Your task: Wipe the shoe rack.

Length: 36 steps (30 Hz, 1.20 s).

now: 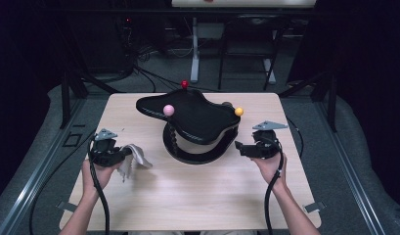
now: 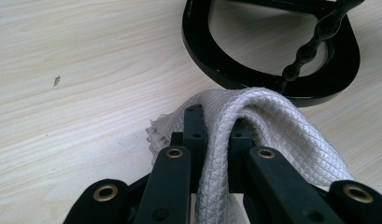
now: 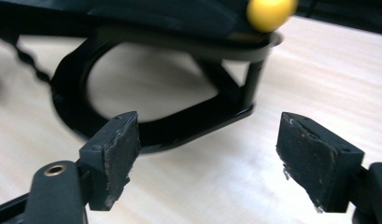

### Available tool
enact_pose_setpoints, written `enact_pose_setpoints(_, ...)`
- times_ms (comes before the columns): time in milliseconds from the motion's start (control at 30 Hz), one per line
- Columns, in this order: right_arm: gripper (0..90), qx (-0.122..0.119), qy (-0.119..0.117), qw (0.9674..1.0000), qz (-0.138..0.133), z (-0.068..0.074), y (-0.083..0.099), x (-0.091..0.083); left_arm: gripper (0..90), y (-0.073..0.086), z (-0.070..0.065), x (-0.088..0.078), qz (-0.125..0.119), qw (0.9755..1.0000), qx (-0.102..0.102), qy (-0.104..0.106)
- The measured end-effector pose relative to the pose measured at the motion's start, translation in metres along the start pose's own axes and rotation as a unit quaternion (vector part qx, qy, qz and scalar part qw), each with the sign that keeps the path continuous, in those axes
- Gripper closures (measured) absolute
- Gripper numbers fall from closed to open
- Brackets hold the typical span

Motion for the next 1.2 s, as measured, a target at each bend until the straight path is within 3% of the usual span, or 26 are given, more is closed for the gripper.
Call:
enact_pose_setpoints(233, 16.7, -0.028, -0.025, 0.9993, 0.001, 0.042, 0.013, 0.0, 82.8, 0.001, 0.001, 0.0, 0.002, 1.0, 0.001, -0.001)
enact_pose_setpoints(567, 16.2, -0.067, -0.047, 0.9965, 0.018, 0.09, 0.032, 0.017, 82.8, 0.001, 0.002, 0.0, 0.002, 1.0, 0.003, 0.001)
enact_pose_setpoints(1000, 16.7, -0.107, -0.066, 0.9918, 0.024, 0.131, 0.035, 0.043, 82.7, 0.002, 0.002, 0.001, 0.002, 1.0, 0.002, 0.002)
enact_pose_setpoints(1200, 15.9, -0.102, -0.075, 0.9914, 0.034, 0.146, 0.039, 0.067, 82.8, 0.003, 0.002, 0.002, 0.005, 1.0, 0.002, 0.003)
Point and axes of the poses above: each handheld gripper's, and its own axes: x roughly forward along the jaws, y roughly out of its underside, z roughly to its left, the point moved 9 cm from there along x, roughly forward along the jaws
